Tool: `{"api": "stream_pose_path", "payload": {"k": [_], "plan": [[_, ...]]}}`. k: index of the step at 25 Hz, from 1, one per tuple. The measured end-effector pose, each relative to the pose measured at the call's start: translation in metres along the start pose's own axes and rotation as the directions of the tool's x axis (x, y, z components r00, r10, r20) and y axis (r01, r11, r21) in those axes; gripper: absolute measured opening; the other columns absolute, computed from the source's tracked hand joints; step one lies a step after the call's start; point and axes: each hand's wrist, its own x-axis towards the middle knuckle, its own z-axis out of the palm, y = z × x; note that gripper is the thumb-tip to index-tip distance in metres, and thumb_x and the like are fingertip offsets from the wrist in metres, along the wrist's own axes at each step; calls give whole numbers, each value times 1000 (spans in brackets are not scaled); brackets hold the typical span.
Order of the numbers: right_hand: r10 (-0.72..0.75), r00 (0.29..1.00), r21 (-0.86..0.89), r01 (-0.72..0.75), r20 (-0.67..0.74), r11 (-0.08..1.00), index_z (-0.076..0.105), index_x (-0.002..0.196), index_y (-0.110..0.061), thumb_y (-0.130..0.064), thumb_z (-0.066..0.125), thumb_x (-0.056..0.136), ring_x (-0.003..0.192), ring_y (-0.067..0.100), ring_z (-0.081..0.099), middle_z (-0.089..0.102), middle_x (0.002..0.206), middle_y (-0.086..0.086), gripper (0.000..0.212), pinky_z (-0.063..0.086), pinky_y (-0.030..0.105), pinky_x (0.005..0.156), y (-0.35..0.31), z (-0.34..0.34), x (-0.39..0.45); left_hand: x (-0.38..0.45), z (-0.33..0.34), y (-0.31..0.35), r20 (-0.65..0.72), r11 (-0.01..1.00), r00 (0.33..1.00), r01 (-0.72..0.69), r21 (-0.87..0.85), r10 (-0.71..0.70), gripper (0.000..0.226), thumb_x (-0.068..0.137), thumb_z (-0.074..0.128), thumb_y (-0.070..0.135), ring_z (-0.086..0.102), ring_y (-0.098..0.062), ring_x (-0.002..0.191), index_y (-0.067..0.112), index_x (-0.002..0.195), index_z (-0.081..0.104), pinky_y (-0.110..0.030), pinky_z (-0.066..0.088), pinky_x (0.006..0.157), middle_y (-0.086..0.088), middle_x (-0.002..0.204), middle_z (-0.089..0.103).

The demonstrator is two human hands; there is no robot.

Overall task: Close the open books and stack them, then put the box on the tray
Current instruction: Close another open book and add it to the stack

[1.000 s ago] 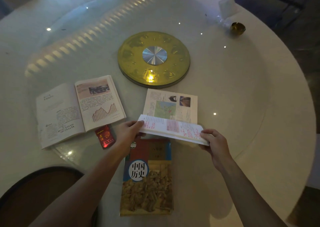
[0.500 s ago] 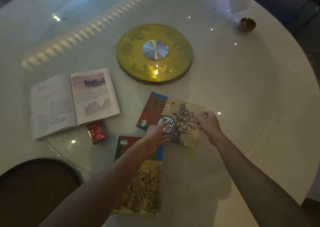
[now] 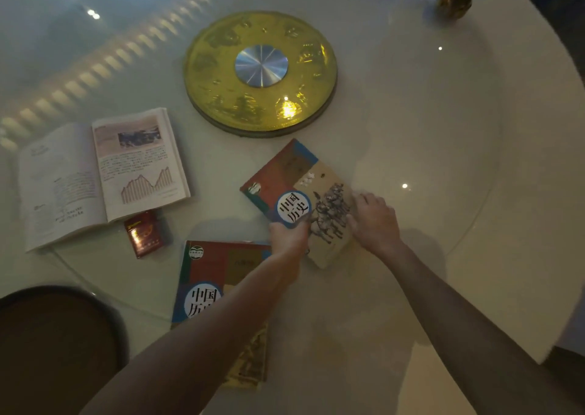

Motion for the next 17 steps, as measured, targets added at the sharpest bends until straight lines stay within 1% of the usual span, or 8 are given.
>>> {"api": "stream_pose_path", "payload": {"k": [2, 5, 6, 8, 11, 13, 15, 17], "plan": [[77, 995, 67, -73, -59, 995, 53, 138, -3, -29, 61, 97, 121, 37, 54, 58, 136, 18, 49, 48, 47, 97, 8, 11, -30, -3, 5, -8, -39, 995, 999, -18, 97, 22, 56, 85, 72, 33, 60, -32, 106, 6, 128, 49, -35, 47, 68, -12, 121, 58], [261, 961, 241, -234, -87, 942, 58, 124, -4, -27, 61, 98, 107, 31, 56, 60, 120, 15, 34, 52, 42, 85, 13, 24, -74, -5, 6, -16, 83, 990, 995, -67, 123, 57, 42, 90, 71, 28, 61, -23, 86, 9, 125, 60, -33, 49, 65, -7, 108, 66], [305, 949, 305, -268, -78, 914, 59, 117, -7, -27, 60, 99, 104, 30, 57, 61, 114, 13, 27, 52, 41, 82, 13, 27, -85, -7, 5, -17, 118, 989, 990, -90, 116, 77, 37, 91, 71, 28, 63, -21, 83, 12, 123, 63, -32, 50, 63, -6, 107, 69], [373, 927, 454, -322, -24, 831, 58, 105, -12, -27, 60, 99, 94, 27, 60, 63, 103, 10, 17, 48, 37, 75, 9, 29, -103, -13, 0, -19, 124, 976, 984, -146, 159, 126, 28, 97, 63, 26, 65, -21, 94, 16, 123, 61, -29, 51, 70, -6, 116, 70], [453, 887, 626, -405, 92, 666, 58, 101, -17, -32, 61, 100, 88, 24, 63, 65, 95, 4, 16, 43, 32, 70, 1, 29, -124, -26, -13, -19, 188, 979, 971, -168, 118, 144, 21, 102, 56, 22, 64, -22, 101, 18, 122, 59, -24, 52, 69, -6, 117, 69], [486, 861, 750, -421, 154, 509, 65, 104, -14, -34, 61, 100, 99, 26, 66, 68, 98, 3, 21, 45, 32, 74, -5, 28, -131, -32, -25, -15, 296, 992, 947, -129, -5, 125, 25, 102, 57, 19, 69, -26, 99, 13, 126, 59, -31, 57, 72, -12, 118, 72], [449, 841, 867, -438, 302, 237, 70, 110, -13, -36, 57, 102, 108, 27, 67, 73, 109, 7, 27, 51, 36, 79, -15, 23, -132, -40, -41, -12, 366, 991, 921, -121, -58, 134, 26, 101, 57, 18, 71, -31, 103, 15, 127, 61, -45, 57, 87, -14, 120, 74], [302, 839, 886, -461, 452, -48, 69, 121, -15, -34, 54, 104, 112, 27, 68, 76, 118, 10, 30, 55, 42, 89, -26, 15, -133, -47, -54, -10, 397, 990, 907, -128, -66, 144, 28, 101, 58, 19, 71, -33, 106, 16, 128, 63, -49, 53, 94, -14, 119, 74]]}}
